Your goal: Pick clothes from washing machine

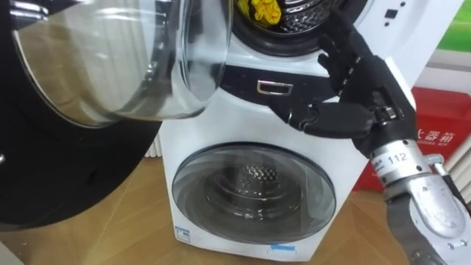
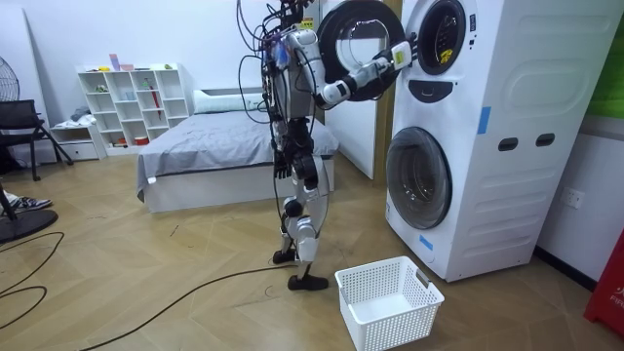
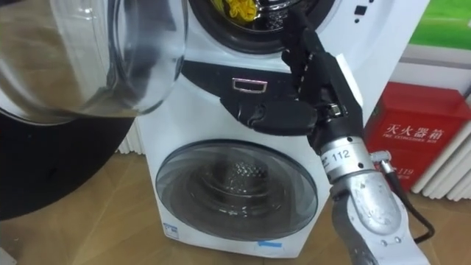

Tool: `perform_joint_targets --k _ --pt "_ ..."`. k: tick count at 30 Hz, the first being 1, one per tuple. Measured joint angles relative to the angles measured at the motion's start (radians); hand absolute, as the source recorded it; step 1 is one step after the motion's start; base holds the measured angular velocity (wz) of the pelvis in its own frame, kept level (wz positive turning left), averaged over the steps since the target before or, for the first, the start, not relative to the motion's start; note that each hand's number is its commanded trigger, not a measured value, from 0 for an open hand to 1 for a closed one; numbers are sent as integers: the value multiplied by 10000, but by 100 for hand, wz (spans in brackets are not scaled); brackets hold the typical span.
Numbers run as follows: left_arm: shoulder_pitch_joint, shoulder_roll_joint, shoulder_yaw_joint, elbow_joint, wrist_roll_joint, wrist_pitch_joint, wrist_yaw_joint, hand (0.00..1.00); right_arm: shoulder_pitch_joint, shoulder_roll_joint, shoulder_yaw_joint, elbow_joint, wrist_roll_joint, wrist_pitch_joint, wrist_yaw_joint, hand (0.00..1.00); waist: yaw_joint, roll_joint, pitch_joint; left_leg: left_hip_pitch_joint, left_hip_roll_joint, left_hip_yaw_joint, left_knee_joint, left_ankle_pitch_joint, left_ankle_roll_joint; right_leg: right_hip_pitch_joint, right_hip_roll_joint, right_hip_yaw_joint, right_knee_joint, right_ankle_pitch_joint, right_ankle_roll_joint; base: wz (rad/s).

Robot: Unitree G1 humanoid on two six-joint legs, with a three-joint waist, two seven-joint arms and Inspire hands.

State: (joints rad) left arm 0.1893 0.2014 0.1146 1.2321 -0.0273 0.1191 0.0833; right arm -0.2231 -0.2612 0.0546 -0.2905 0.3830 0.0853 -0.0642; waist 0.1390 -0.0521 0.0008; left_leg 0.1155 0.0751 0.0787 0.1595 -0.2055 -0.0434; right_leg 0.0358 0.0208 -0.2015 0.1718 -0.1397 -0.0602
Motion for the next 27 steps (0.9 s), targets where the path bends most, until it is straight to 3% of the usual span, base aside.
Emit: perform_joint_targets --k 4,7,9,11,12,14,16,18,20,22,25,26,27 --pt "9 -36 2 -19 2 66 0 0 -140 -10 -9 62 1 3 111 0 2 -63 33 -151 -9 3 556 -56 -48 -19 -12 45 286 -206 -70 -3" --pt "67 17 -14 -38 -29 66 1 0 -143 -2 27 340 123 2 127 0 69 -143 82 -642 102 3 2171 -397 -155 -121 -56 107 895 -697 -200 -3" --pt "156 30 -14 -24 -80 76 0 0 -180 -20 129 714 141 -6 -6 0 313 -217 109 -1158 289 -5 3647 -517 -171 -128 0 319 1412 -1003 -384 -25" --pt "219 15 -10 -38 -64 77 1 0 -284 -54 223 1027 39 -5 -95 0 306 -226 120 -1684 360 -226 4463 -568 -205 -5 126 356 1500 -1130 -576 -4" --pt "267 -7 -15 -43 -65 82 1 0 -357 -89 209 1230 70 -7 -158 0 311 -222 127 -2101 319 -278 4451 -631 -117 5 154 358 1561 -1244 -670 7" --pt "439 -15 -6 -132 -54 88 1 0 -357 -98 203 1326 76 3 -273 0 352 -249 134 -2939 112 -243 4023 -606 -93 56 146 363 1547 -1370 -634 -4" --pt "631 7 7 -166 -37 92 1 0 -369 -131 176 1329 164 5 -312 0 383 -261 152 -3541 -88 -166 2802 1 -30 173 127 299 1500 -1472 -629 -16" --pt "914 48 20 -126 -28 62 0 0 -372 -145 181 1339 214 12 -351 0 477 -342 61 -3628 -247 -215 1792 1419 73 500 43 344 1362 -1627 -468 -14" --pt "926 46 64 -127 -25 31 -1 0 -376 -182 85 1360 296 9 -453 0 498 -526 20 -3512 -511 -213 1493 1771 341 581 -67 588 1214 -1698 -334 15" --pt "804 15 63 -199 -23 38 -1 0 -552 -210 80 1543 324 12 -543 0 474 -635 -51 -3400 -603 -55 1666 1593 515 715 -206 672 921 -1620 -199 0" --pt "697 61 187 -393 -69 19 -1 0 -611 -188 195 1542 251 -67 -565 0 428 -443 134 -3743 -745 154 2956 905 634 1348 -345 1246 704 -1629 -47 -7" --pt "708 60 195 -399 -148 52 -1 0 -586 -265 208 1527 200 -77 -616 0 117 -426 14 -3677 -873 164 2344 964 661 1399 -406 1163 876 -1820 240 0" --pt "530 145 215 -380 -192 68 0 0 -557 -350 106 1595 167 -168 -663 0 -25 -475 16 -3394 -1024 291 2214 932 778 1359 -705 1159 1365 -2096 484 0"
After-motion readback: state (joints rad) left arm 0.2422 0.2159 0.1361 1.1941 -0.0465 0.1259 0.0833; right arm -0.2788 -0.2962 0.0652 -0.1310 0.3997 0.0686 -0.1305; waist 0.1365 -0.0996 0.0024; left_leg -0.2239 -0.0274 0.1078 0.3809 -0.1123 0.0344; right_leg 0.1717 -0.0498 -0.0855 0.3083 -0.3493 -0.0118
